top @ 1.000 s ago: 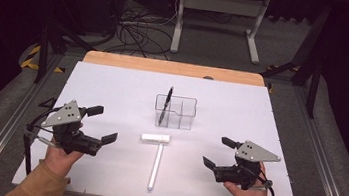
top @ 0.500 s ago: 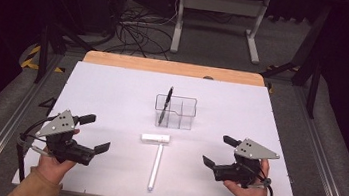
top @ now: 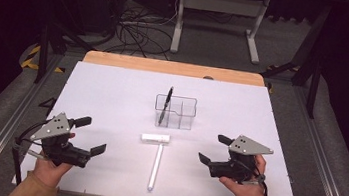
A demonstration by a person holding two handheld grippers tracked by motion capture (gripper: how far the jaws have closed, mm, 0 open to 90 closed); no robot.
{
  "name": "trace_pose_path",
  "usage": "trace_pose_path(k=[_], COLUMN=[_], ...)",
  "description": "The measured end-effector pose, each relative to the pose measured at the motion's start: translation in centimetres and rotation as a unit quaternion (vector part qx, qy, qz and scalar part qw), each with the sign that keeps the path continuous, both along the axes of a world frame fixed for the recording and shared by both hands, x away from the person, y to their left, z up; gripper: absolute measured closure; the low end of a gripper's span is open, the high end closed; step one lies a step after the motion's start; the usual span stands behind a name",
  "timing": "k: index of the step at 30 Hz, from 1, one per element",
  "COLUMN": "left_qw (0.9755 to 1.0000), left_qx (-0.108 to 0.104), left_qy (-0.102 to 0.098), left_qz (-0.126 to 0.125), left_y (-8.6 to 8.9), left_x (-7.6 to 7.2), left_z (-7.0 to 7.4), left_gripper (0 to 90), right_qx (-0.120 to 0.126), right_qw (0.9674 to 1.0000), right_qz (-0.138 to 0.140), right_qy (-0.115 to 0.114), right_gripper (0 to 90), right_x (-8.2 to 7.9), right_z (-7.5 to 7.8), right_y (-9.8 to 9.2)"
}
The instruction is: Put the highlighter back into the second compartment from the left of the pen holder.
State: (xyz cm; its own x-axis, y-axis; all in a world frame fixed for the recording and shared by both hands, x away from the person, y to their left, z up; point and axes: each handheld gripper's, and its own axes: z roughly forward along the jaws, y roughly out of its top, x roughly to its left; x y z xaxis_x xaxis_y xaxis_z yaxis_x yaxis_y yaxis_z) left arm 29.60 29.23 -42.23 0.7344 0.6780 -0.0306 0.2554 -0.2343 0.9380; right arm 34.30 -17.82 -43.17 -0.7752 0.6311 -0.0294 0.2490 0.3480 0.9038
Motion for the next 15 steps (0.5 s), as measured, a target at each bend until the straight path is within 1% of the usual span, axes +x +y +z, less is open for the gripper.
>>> trace_pose_path(k=[1,3,5,8,10,12,15], left_qw=[1.0,1.0,1.0,1.0,0.9999,0.9999,1.0], left_qx=[-0.002,-0.002,-0.007,-0.006,-0.009,-0.01,-0.006], left_qy=[0.001,0.0,0.002,0.0,0.002,0.002,-0.001], left_qz=[0.001,0.003,0.006,0.007,0.007,0.007,0.007], left_y=[0.0,0.2,0.3,0.4,0.4,0.5,0.6], left_x=[-0.1,-0.1,-0.2,-0.2,-0.2,-0.2,-0.2], left_z=[0.0,-0.1,-0.2,-0.2,-0.2,-0.2,-0.1], left_gripper=[0.2,0.2,0.2,0.2,0.2,0.2,0.2], right_qx=[-0.001,0.0,-0.004,-0.002,-0.008,-0.017,-0.02], right_qw=[1.0,0.9999,0.9999,0.9999,0.9997,0.9996,0.9995], right_qz=[-0.006,-0.001,-0.005,0.002,0.009,0.009,0.012], right_qy=[0.007,0.013,0.01,0.016,0.022,0.019,0.022], right_gripper=[12.6,13.5,13.7,14.5,15.8,15.8,15.6], right_x=[0.1,0.1,0.2,0.4,0.5,0.6,0.7], right_z=[0.0,0.1,0.1,0.5,0.8,1.1,1.3], right_y=[0.1,0.3,0.5,0.8,1.1,1.5,1.8])
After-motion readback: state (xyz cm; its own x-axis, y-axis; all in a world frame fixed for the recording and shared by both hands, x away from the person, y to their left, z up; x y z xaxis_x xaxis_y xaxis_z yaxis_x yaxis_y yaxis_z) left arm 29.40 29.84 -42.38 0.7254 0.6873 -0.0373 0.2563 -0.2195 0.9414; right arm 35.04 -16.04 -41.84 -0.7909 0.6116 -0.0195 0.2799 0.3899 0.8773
